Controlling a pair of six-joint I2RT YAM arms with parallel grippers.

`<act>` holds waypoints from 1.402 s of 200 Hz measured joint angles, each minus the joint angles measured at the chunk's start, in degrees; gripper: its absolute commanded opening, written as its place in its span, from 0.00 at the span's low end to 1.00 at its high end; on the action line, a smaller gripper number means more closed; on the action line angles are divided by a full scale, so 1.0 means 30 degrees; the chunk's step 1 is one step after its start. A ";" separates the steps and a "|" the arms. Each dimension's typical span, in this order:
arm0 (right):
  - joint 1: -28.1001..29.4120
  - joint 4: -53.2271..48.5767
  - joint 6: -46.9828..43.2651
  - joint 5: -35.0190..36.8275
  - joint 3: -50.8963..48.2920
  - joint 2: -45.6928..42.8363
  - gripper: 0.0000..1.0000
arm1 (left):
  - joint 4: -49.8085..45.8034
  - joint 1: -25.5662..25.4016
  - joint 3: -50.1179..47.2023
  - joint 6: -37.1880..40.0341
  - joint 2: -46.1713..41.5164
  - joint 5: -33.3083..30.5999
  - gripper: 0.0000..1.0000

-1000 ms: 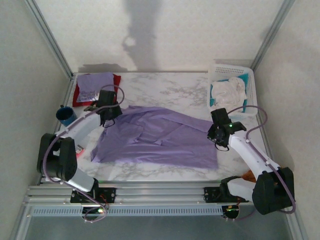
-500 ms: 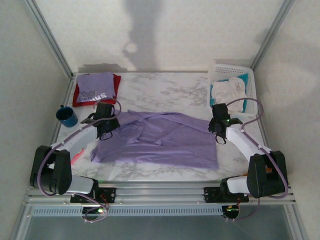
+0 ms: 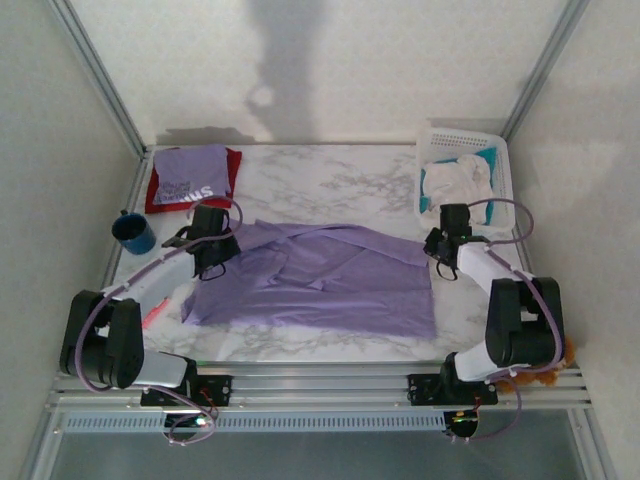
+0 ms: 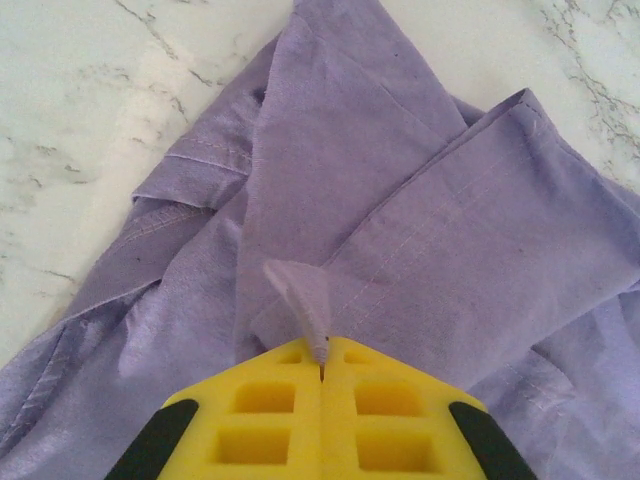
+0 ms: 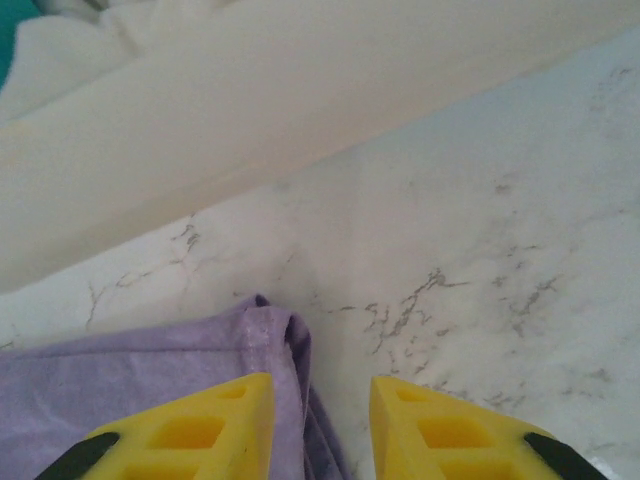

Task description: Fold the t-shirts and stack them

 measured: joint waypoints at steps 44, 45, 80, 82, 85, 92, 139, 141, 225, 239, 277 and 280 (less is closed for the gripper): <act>-0.0146 0.0976 0.0029 -0.0809 0.0058 0.1392 0.29 | 0.0051 0.0000 0.0313 0.0007 0.0510 -0.0007 0.00; -0.0153 0.1020 0.0022 -0.0831 0.0080 0.1406 0.29 | 0.0058 0.0000 0.0313 0.0000 0.0510 -0.0007 0.00; -0.0160 0.1581 0.0036 -0.1013 0.0313 0.1770 0.27 | 0.0058 0.0000 0.0313 0.0007 0.0510 -0.0007 0.00; -0.0160 0.1610 0.0051 -0.1013 0.0313 0.1778 0.26 | 0.0058 0.0000 0.0313 0.0007 0.0510 -0.0007 0.00; -0.0160 0.1668 0.0058 -0.1005 0.0313 0.1800 0.26 | 0.0058 0.0000 0.0313 0.0007 0.0510 -0.0007 0.00; -0.0160 0.1792 0.0095 -0.0998 0.0313 0.1851 0.25 | 0.0058 0.0000 0.0313 0.0007 0.0517 -0.0007 0.00; -0.0160 0.2193 0.0211 -0.1231 0.0546 0.2164 0.10 | -0.0058 0.0000 0.0561 0.0007 0.0561 -0.0007 0.00; -0.0160 0.2193 0.0197 -0.1239 0.0546 0.2164 0.10 | -0.0058 0.0000 0.0583 0.0007 0.0561 -0.0007 0.00; -0.0160 0.1829 0.0532 -0.1224 0.0670 0.2157 0.19 | -0.0073 0.0000 0.0962 0.0073 0.0597 -0.0007 0.00; -0.0160 0.1829 0.0619 -0.1224 0.0685 0.2164 0.17 | -0.0073 0.0000 0.0962 0.0066 0.0597 -0.0007 0.00; -0.0160 0.1625 0.0845 -0.1217 0.1020 0.2397 0.16 | -0.0102 0.0000 0.0962 0.0073 0.0597 -0.0007 0.00; -0.0160 0.1596 0.0845 -0.1217 0.1056 0.2419 0.17 | -0.0102 0.0000 0.0962 0.0073 0.0597 -0.0007 0.00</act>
